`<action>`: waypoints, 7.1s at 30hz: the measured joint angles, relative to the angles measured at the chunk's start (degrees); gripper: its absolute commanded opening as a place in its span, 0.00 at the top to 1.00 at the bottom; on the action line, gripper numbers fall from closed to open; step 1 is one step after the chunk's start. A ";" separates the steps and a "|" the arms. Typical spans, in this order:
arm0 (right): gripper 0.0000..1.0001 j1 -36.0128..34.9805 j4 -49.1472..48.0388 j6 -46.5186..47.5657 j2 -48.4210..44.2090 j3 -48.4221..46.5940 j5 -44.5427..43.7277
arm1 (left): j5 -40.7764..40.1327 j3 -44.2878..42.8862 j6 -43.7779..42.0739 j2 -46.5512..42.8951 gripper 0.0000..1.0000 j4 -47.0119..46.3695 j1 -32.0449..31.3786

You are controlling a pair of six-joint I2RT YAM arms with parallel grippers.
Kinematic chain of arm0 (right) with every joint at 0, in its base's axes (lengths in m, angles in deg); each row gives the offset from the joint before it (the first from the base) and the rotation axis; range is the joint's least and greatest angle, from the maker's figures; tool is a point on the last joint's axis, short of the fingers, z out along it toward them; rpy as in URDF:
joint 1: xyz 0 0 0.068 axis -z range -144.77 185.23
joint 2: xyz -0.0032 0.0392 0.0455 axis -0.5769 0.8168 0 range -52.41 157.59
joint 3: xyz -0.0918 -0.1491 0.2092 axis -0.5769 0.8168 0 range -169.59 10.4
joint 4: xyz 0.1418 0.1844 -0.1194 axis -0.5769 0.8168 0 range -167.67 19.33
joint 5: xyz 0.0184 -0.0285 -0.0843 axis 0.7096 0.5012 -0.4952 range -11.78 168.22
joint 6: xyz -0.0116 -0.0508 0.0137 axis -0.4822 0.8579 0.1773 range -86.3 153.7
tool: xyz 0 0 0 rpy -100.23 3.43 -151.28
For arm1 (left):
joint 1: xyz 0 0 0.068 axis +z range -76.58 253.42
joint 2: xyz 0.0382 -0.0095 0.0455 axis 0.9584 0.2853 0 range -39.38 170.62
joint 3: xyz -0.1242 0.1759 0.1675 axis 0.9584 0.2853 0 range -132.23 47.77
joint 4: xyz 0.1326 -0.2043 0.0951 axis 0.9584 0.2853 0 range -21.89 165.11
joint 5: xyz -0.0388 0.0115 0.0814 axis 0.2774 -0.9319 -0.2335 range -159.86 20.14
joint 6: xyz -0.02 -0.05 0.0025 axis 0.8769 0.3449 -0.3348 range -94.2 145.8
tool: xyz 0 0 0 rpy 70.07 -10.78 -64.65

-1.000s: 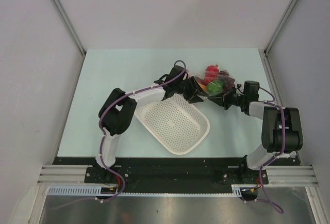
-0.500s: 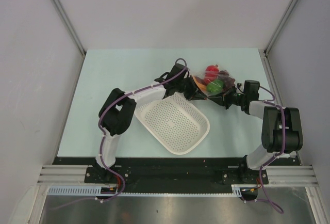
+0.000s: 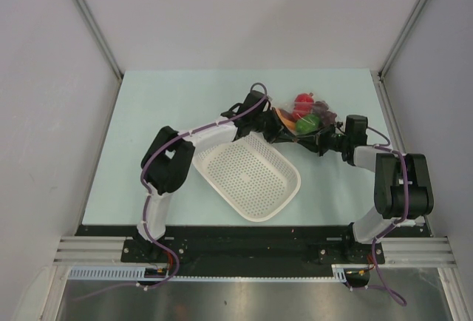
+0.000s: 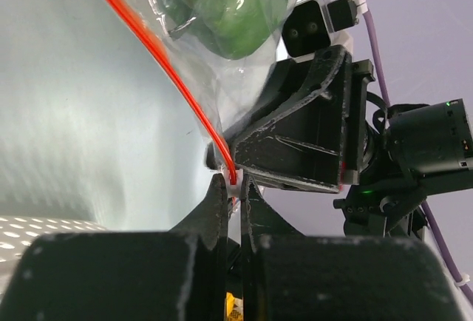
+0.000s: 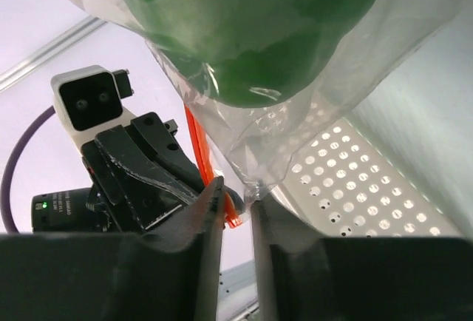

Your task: Open the zip-top bag and remove the fake food

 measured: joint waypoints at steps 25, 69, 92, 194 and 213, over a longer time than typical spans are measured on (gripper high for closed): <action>1.00 0.52 6.34 -5.73 -10.08 5.60 -6.23 | -3.50 2.60 5.20 -0.76 1.00 -3.04 0.20; 1.00 3.43 45.77 36.46 -11.28 -12.09 -9.81 | 1.31 -28.15 -17.79 16.04 1.00 10.88 15.15; 0.33 -18.86 63.60 58.29 -0.26 -46.62 -38.66 | 4.70 -17.27 -13.94 8.04 1.00 2.54 10.86; 1.00 -15.37 75.21 49.66 17.79 -71.52 -29.81 | 4.50 -4.13 -10.29 8.96 0.16 -12.72 2.51; 1.00 -15.08 74.38 48.28 17.79 -71.47 -28.44 | 4.17 -6.56 -2.19 13.55 0.21 -17.16 1.81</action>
